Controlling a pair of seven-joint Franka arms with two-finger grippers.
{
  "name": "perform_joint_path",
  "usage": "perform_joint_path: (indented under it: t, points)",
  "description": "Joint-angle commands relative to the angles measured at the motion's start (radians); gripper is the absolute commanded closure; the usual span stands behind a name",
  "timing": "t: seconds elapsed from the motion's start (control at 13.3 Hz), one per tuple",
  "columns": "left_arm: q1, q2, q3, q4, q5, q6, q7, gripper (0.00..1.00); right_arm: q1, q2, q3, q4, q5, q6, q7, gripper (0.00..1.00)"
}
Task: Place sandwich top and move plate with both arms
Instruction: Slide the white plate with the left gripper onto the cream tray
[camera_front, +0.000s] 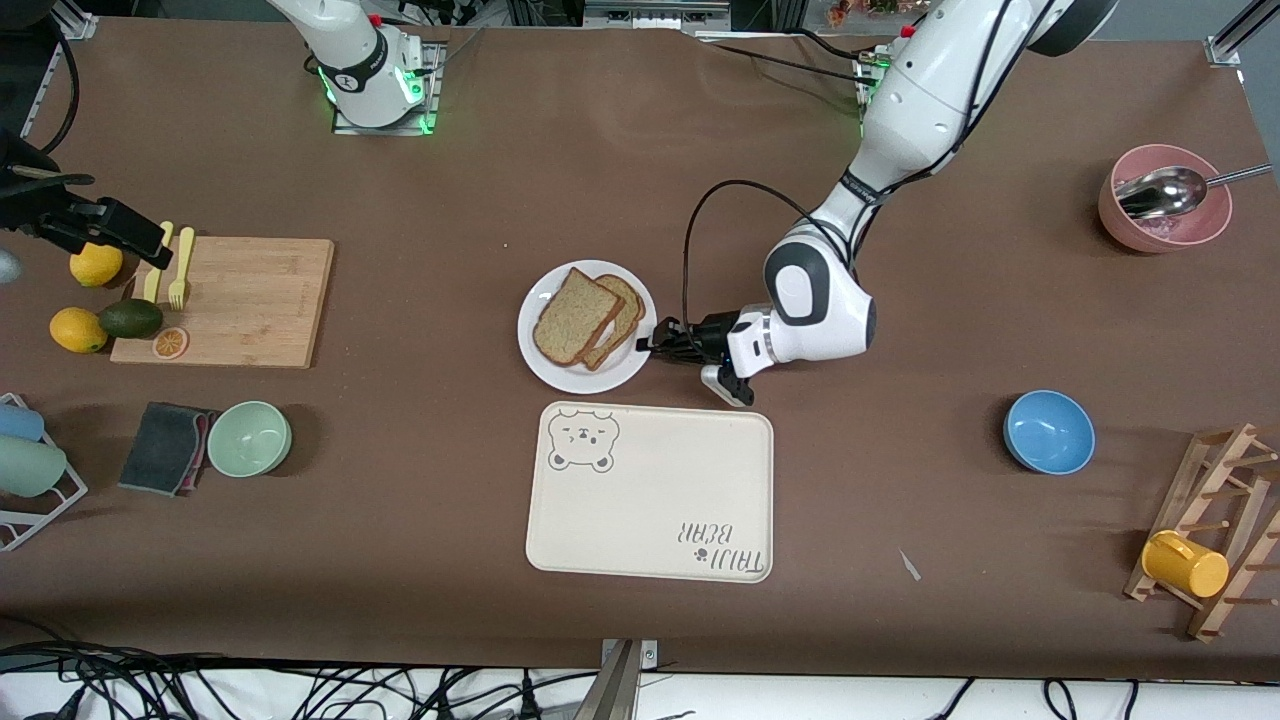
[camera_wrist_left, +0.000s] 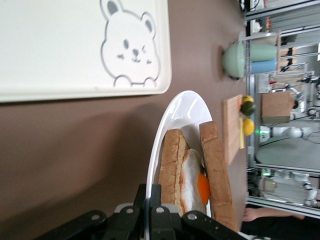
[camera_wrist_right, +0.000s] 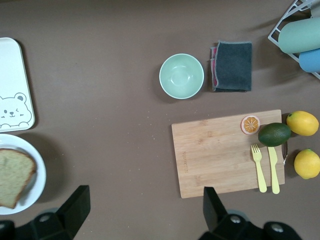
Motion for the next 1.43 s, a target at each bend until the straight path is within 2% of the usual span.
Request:
perform_joint_path:
  t: [0.0,0.3,0.6,0.9,1.35]
  points:
    - [0.035,-0.062,0.0,-0.013,-0.041,-0.059,-0.051,1.0,0.001,0.009,0.002,0.026,-0.015,-0.021,0.002,0.0]
    - [0.09,-0.046,0.021,0.073,-0.024,-0.057,-0.051,1.0,0.001,0.009,0.001,0.028,-0.018,-0.021,-0.001,0.0]
    - [0.101,0.057,0.089,0.232,-0.004,-0.053,-0.054,1.0,0.001,0.011,0.001,0.028,-0.018,-0.021,0.0,0.0]
    - [0.101,0.204,0.141,0.398,-0.013,-0.031,-0.083,1.0,0.001,0.011,0.001,0.028,-0.018,-0.021,0.0,0.0]
    - [0.101,0.364,0.144,0.588,-0.022,0.055,-0.122,1.0,-0.001,0.012,0.001,0.028,-0.018,-0.021,0.0,0.0]
